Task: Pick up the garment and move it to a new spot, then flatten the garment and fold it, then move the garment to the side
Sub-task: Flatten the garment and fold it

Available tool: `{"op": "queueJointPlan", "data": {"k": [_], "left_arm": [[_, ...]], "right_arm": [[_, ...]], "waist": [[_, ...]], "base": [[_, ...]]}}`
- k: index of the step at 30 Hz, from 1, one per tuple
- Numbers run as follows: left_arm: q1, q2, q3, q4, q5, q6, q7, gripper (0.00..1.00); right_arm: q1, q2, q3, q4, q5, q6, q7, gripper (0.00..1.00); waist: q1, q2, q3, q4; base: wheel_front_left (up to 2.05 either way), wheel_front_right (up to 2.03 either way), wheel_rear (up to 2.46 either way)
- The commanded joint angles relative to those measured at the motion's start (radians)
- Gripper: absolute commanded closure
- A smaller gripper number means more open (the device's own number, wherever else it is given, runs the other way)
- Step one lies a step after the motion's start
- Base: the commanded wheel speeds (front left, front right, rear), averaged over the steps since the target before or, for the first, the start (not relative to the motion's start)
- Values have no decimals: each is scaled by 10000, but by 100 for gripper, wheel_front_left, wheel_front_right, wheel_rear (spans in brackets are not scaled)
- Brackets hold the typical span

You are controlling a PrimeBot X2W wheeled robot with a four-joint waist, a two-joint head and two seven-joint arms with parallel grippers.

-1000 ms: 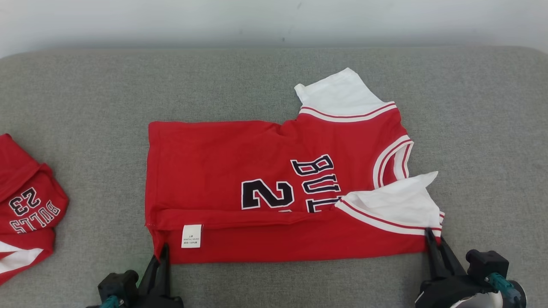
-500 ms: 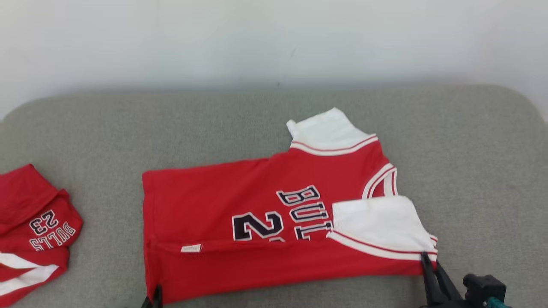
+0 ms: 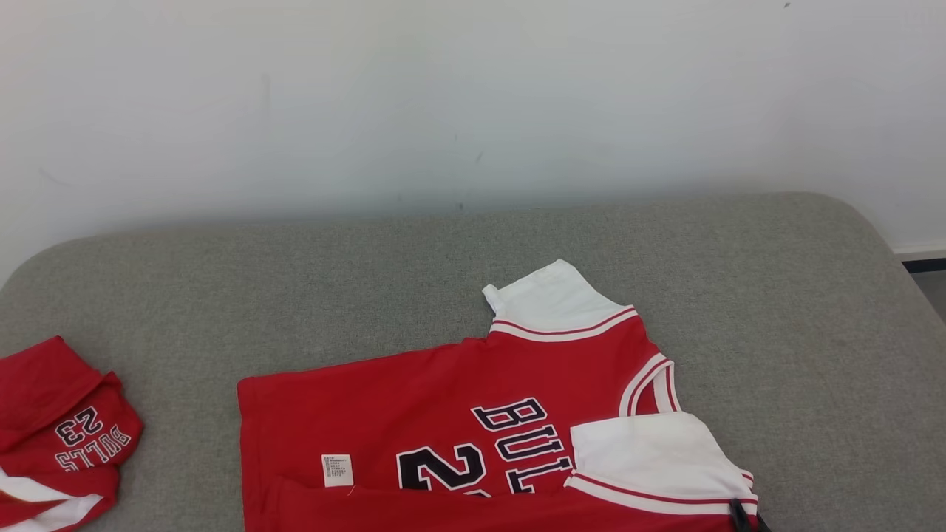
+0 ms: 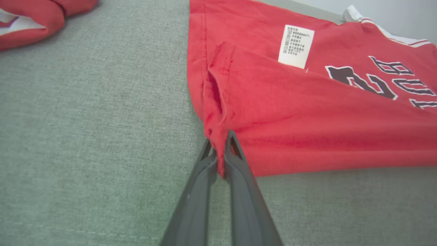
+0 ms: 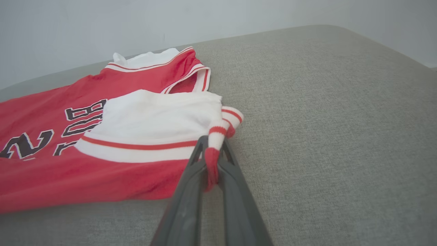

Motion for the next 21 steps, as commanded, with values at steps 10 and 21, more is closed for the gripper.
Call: {"op": "queueJointPlan", "data": {"k": [10, 21], "left_arm": [[-211, 31, 13, -21, -18, 25, -32, 0], [-1828, 253, 164, -353, 578, 24, -32, 0]], "right_arm": [[-251, -19, -247, 83, -141, -28, -7, 0], [-1501, 53, -402, -489, -474, -28, -5, 0]], "waist": [[2, 1, 386, 171], [2, 1, 1379, 508]], "base": [[0, 0, 0], [0, 0, 0]]}}
